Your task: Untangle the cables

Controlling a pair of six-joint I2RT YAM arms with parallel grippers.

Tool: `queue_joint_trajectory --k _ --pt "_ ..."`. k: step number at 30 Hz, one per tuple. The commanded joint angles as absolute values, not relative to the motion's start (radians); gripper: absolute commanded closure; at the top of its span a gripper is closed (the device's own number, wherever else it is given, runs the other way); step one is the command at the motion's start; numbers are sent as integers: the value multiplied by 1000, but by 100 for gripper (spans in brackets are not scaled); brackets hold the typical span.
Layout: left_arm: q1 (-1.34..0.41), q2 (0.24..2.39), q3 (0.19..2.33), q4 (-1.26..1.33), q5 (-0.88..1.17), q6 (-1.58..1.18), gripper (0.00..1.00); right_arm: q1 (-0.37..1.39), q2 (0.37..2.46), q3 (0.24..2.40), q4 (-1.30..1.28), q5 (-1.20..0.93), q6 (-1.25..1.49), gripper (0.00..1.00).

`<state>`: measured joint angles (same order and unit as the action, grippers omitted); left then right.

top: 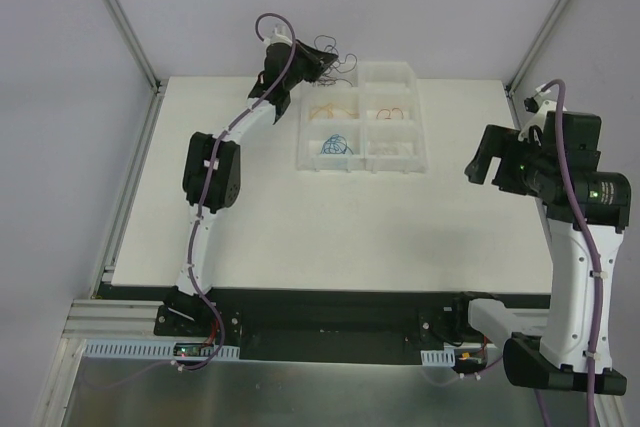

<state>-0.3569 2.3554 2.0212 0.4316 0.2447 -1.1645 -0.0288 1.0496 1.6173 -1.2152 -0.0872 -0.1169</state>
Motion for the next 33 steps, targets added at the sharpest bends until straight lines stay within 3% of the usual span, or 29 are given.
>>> queue_joint_trajectory --k 1,8,17,28,33 --pt "-342 2407 2120 460 222 -1216 100 -37 1025 1618 -1193 -97 -117 8" --pt "-341 2551 2299 382 104 -1230 100 -40 1038 1617 -1198 -106 -91 8" --pt "-336 2629 2302 362 84 -1213 100 -40 1092 1647 -1210 -120 -69 8" --pt "-337 2688 2382 276 49 -1031 86 -41 1126 1646 -1206 -132 -51 8" --pt "-344 2666 2382 265 69 -1016 69 -41 1137 1634 -1189 -149 -48 8"
